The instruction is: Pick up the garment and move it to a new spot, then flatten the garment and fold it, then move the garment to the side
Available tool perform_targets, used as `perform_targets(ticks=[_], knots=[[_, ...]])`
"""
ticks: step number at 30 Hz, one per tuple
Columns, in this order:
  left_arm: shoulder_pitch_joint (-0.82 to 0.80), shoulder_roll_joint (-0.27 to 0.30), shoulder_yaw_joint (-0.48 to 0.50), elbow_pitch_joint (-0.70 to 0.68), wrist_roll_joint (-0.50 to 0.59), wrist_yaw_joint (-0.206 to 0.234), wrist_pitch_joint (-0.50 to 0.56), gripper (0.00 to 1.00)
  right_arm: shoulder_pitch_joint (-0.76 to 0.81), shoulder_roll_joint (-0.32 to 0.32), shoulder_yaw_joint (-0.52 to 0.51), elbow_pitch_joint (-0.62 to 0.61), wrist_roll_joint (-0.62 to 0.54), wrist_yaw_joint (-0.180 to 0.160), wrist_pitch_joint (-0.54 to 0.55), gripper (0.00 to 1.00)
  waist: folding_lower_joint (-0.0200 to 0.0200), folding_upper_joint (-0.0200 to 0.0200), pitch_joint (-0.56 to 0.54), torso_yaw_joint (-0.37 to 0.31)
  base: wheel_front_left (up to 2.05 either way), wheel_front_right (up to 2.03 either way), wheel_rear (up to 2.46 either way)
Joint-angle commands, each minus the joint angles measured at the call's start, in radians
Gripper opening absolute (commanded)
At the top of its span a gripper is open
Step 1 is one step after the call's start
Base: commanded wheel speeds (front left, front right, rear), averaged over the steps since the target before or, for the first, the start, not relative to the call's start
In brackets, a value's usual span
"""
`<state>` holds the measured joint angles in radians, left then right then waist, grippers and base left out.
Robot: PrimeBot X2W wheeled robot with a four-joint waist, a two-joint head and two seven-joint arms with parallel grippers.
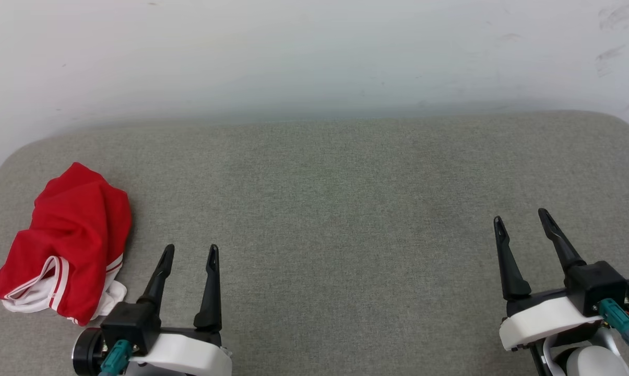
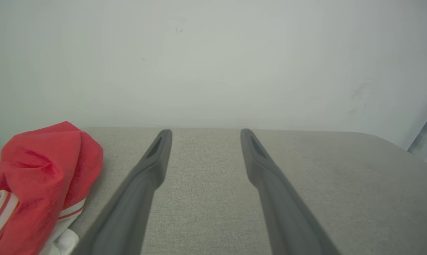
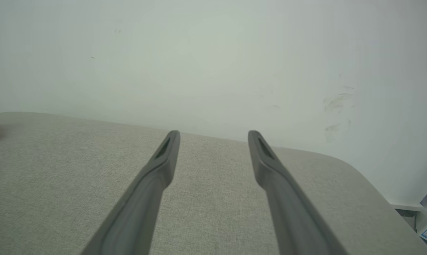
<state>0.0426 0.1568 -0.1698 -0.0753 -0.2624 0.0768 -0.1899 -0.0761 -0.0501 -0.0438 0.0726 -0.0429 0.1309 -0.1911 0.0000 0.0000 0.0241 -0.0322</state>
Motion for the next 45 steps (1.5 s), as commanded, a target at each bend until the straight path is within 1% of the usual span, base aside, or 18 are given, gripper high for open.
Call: perform_targets(ticks=[1, 3, 5, 7, 10, 11, 14, 18, 22, 32, 41, 45], knots=[[0.005, 0.010, -0.008, -0.002, 0.018, 0.010, -0.011, 1.00, 0.006, 0.000, 0.002, -0.011, -0.019, 0.000, -0.010, 1.00, 0.0000, 0.0000, -0.001, 0.000, 0.00, 0.00, 0.00], [0.005, 0.010, -0.014, 0.001, 0.016, 0.013, -0.015, 1.00, 0.008, 0.000, 0.003, -0.014, -0.021, 0.000, -0.014, 1.00, 0.0000, 0.0000, -0.001, 0.000, 0.00, 0.00, 0.00], [0.010, -0.007, -0.002, -0.005, -0.006, 0.011, -0.019, 1.00, 0.011, 0.000, 0.001, -0.013, -0.001, 0.000, -0.019, 1.00, 0.0000, 0.0000, -0.002, 0.000, 0.00, 0.00, 0.00], [0.015, -0.027, 0.025, -0.013, -0.028, -0.007, -0.024, 1.00, 0.013, 0.000, -0.005, -0.009, 0.028, 0.000, -0.022, 1.00, 0.0000, 0.0000, -0.001, 0.000, 0.00, 0.00, 0.00], [0.027, -0.055, 0.074, -0.016, -0.049, -0.059, -0.029, 1.00, 0.014, 0.000, -0.006, -0.001, 0.076, 0.000, -0.029, 1.00, 0.0000, 0.0000, 0.000, -0.001, 0.00, 0.00, 0.00], [0.036, -0.081, 0.127, -0.014, -0.054, -0.111, -0.037, 1.00, 0.020, 0.000, -0.004, 0.014, 0.133, 0.000, -0.035, 1.00, 0.0000, 0.0000, 0.001, -0.003, 0.00, 0.00, 0.00], [0.047, -0.097, 0.164, -0.004, -0.036, -0.150, -0.042, 1.00, 0.018, 0.000, -0.002, 0.031, 0.175, 0.000, -0.041, 1.00, 0.0000, 0.0000, 0.002, -0.004, 0.00, 0.00, 0.00], [0.055, -0.105, 0.176, 0.023, -0.008, -0.180, -0.050, 1.00, 0.019, 0.000, 0.015, 0.056, 0.191, 0.000, -0.049, 1.00, 0.0000, 0.0000, 0.003, -0.006, 0.00, 0.00, 0.00], [0.054, -0.107, 0.155, 0.041, 0.063, -0.191, -0.056, 1.00, 0.015, 0.000, 0.021, 0.067, 0.174, 0.000, -0.055, 1.00, 0.0000, 0.0000, 0.005, -0.009, 0.00, 0.00, 0.00], [0.053, -0.106, 0.166, 0.039, 0.094, -0.198, -0.077, 1.00, 0.015, 0.000, 0.033, 0.067, 0.089, 0.000, -0.075, 1.00, 0.0000, 0.0000, 0.010, -0.015, 0.00, 0.00, 0.00], [0.047, -0.106, 0.164, 0.046, 0.083, -0.200, -0.077, 1.00, 0.017, 0.000, 0.040, 0.066, 0.091, 0.000, -0.075, 1.00, 0.0000, 0.0000, 0.010, -0.007, 0.00, 0.00, 0.00], [0.042, -0.107, 0.168, 0.050, 0.093, -0.203, -0.076, 1.00, 0.028, 0.000, 0.043, 0.066, 0.099, 0.000, -0.075, 1.00, 0.0000, 0.0000, 0.007, 0.012, 0.00, 0.00, 0.00]])
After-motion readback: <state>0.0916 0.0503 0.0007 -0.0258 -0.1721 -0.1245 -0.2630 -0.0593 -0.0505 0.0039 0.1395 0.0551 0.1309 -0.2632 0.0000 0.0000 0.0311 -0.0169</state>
